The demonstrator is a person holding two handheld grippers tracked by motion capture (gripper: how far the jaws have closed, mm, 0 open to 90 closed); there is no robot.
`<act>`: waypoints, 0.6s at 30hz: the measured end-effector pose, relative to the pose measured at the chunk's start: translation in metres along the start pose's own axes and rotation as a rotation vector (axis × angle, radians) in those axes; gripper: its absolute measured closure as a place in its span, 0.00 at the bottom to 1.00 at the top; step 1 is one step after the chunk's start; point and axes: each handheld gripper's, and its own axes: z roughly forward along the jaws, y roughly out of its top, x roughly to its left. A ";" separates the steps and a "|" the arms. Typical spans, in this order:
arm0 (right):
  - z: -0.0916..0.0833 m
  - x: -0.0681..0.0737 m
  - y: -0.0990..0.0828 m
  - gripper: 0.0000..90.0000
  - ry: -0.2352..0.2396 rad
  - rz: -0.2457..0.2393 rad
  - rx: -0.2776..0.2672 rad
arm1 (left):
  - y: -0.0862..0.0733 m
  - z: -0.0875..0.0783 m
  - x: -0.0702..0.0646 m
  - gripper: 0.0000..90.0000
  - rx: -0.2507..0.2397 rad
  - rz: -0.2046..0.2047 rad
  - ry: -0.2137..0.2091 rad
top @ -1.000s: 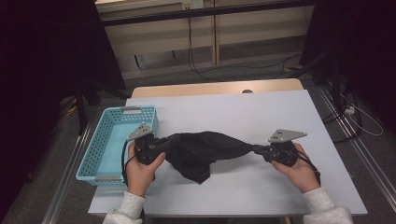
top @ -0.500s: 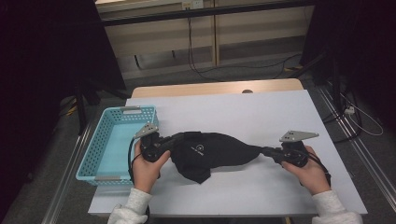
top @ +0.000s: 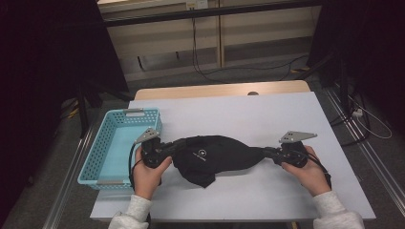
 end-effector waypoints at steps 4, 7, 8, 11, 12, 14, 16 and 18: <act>-0.001 0.005 0.003 0.74 -0.014 -0.017 -0.015 | -0.001 0.004 -0.002 0.94 0.012 -0.001 -0.010; 0.000 0.013 0.008 0.66 0.007 -0.019 -0.039 | -0.003 0.007 -0.005 0.94 0.029 0.005 -0.018; 0.001 0.016 0.010 0.65 0.015 -0.027 -0.047 | -0.003 0.009 -0.006 0.94 0.033 0.002 -0.023; 0.006 0.032 0.020 0.58 0.050 -0.032 -0.079 | -0.006 0.015 -0.013 0.94 0.056 0.019 -0.037; 0.008 0.036 0.022 0.58 0.059 -0.032 -0.085 | -0.006 0.015 -0.013 0.94 0.056 0.019 -0.037; 0.012 0.046 0.026 0.58 0.085 -0.041 -0.092 | -0.007 0.017 -0.016 0.94 0.067 0.026 -0.044; 0.015 0.052 0.028 0.59 0.102 -0.046 -0.088 | -0.008 0.019 -0.018 0.94 0.073 0.030 -0.047; 0.022 0.063 0.028 0.59 0.125 -0.079 -0.064 | -0.010 0.021 -0.020 0.94 0.077 0.032 -0.050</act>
